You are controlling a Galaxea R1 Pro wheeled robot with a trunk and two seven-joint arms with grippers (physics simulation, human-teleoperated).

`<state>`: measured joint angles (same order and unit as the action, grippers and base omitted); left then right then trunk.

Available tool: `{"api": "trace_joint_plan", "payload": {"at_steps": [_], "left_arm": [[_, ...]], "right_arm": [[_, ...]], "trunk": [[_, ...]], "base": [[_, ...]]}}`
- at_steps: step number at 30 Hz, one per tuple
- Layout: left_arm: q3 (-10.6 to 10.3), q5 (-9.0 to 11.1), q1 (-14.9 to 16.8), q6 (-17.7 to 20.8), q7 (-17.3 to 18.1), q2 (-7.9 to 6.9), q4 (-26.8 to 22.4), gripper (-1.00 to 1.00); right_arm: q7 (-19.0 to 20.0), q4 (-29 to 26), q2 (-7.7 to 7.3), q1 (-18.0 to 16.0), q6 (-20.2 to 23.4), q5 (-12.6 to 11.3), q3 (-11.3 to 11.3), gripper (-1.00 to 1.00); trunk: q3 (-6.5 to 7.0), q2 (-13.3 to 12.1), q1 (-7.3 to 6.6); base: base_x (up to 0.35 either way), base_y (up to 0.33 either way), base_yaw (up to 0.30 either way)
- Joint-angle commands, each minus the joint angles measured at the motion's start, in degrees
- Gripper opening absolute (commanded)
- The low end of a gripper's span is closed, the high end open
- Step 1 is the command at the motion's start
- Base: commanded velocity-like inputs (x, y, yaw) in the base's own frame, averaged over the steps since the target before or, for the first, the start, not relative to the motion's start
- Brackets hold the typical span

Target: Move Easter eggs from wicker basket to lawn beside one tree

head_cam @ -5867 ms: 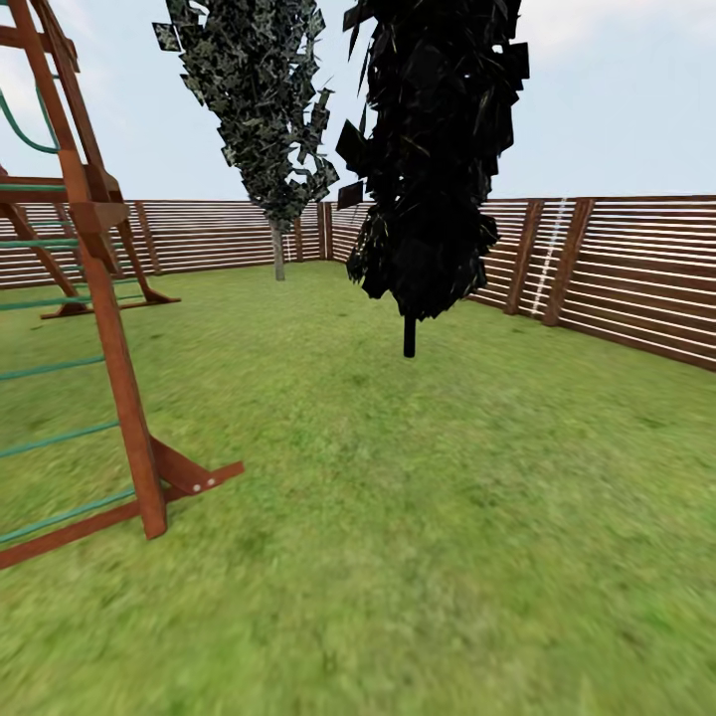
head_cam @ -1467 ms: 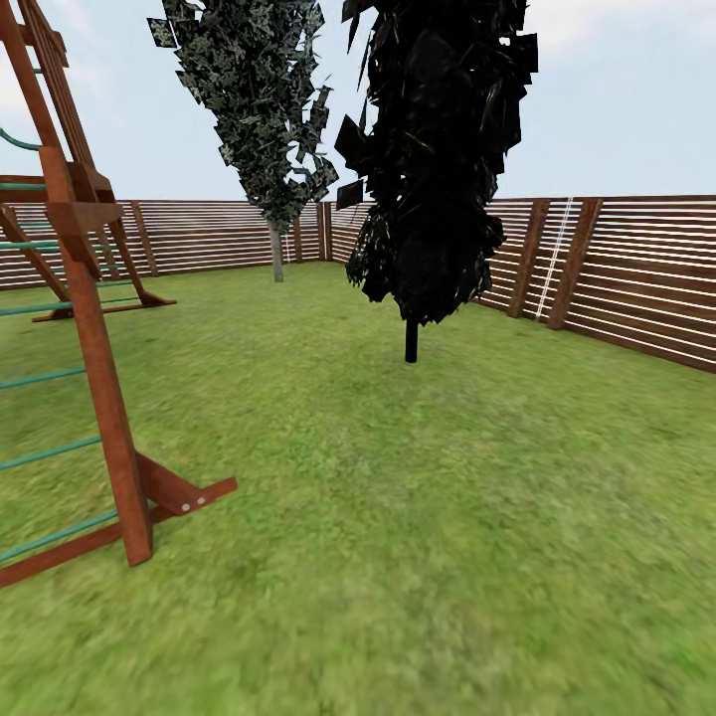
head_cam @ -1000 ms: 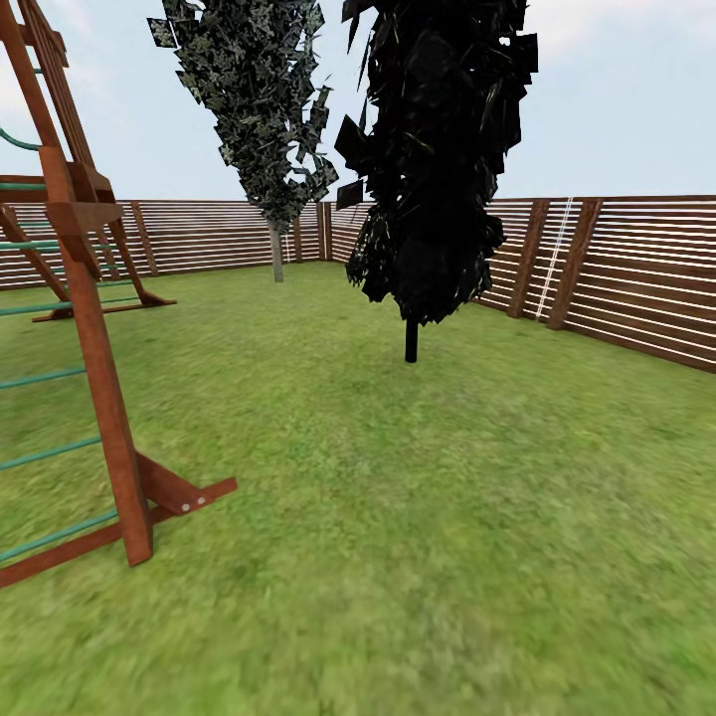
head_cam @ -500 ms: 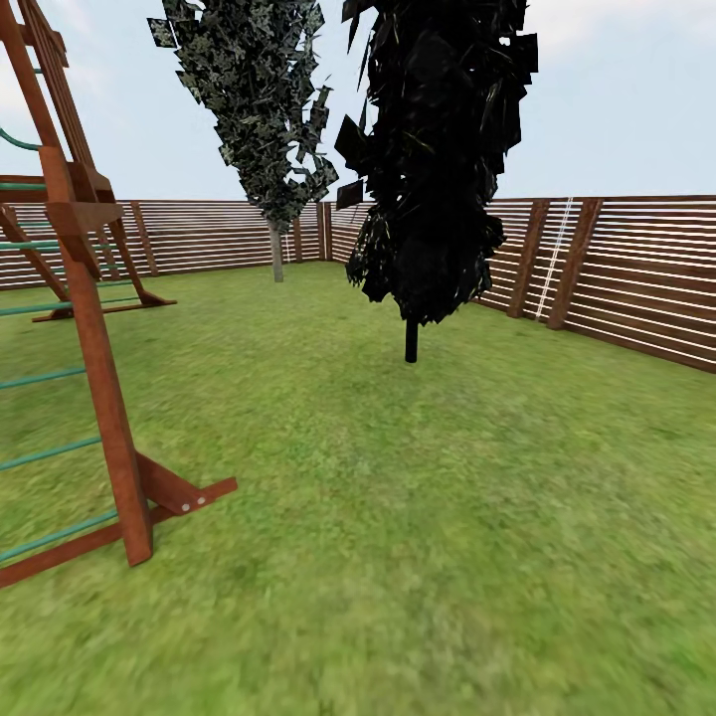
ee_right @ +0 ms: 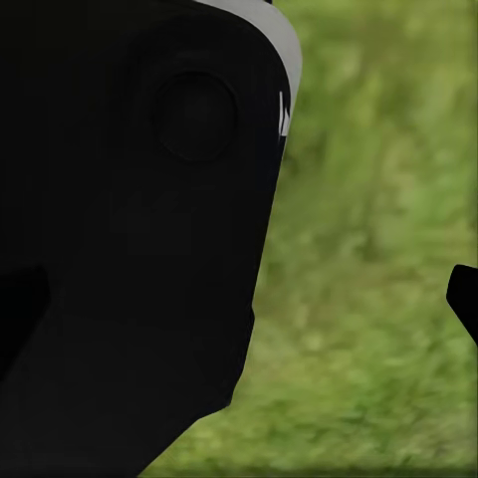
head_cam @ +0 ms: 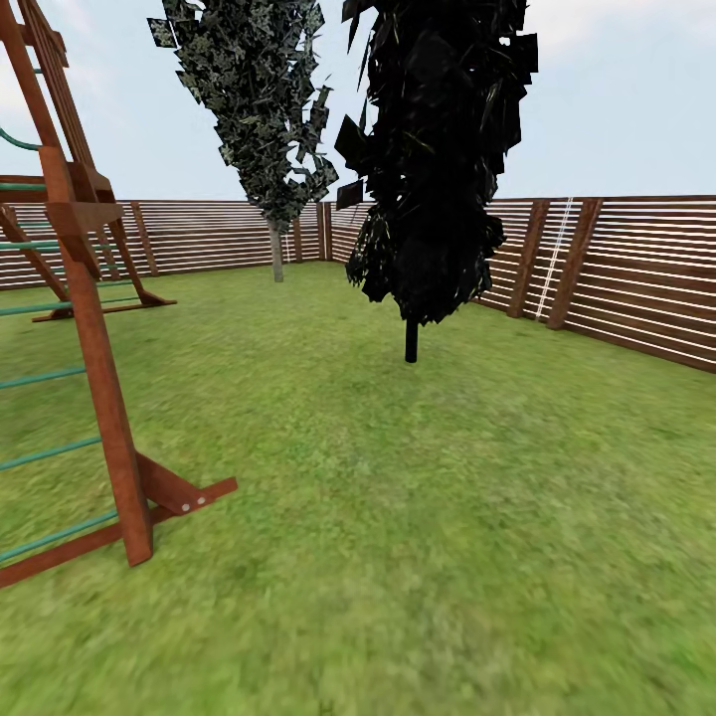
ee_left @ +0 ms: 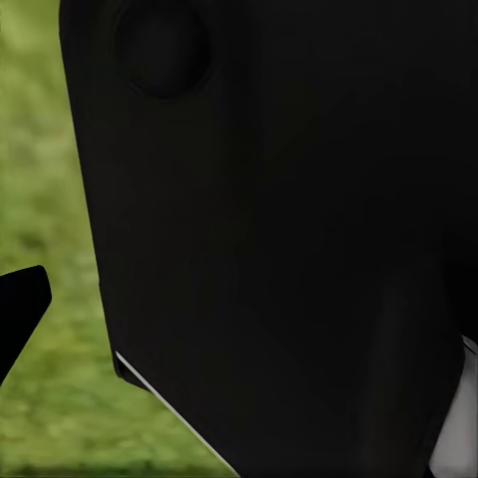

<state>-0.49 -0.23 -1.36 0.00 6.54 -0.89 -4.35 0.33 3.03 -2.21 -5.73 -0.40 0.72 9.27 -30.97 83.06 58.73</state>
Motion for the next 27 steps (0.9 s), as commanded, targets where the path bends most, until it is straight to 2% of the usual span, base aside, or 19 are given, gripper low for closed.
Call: {"api": "trace_joint_plan", "payload": {"at_steps": [1, 27], "left_arm": [[0.0, 0.0, 0.0, 0.0, 0.2, -0.01, -0.1, 1.00], [0.0, 0.0, 0.0, 0.0, 0.2, 0.00, -0.1, 1.00]], "right_arm": [[0.0, 0.1, 0.01, -0.1, 0.0, 0.1, 0.3, 1.00], [0.0, 0.1, 0.01, -0.1, 0.0, 0.1, 0.3, 1.00]], "trunk": [[-0.04, 0.0, 0.00], [-0.04, 0.0, 0.00]], "base": [[0.000, 0.000, 0.000], [0.000, 0.000, 0.000]]}}
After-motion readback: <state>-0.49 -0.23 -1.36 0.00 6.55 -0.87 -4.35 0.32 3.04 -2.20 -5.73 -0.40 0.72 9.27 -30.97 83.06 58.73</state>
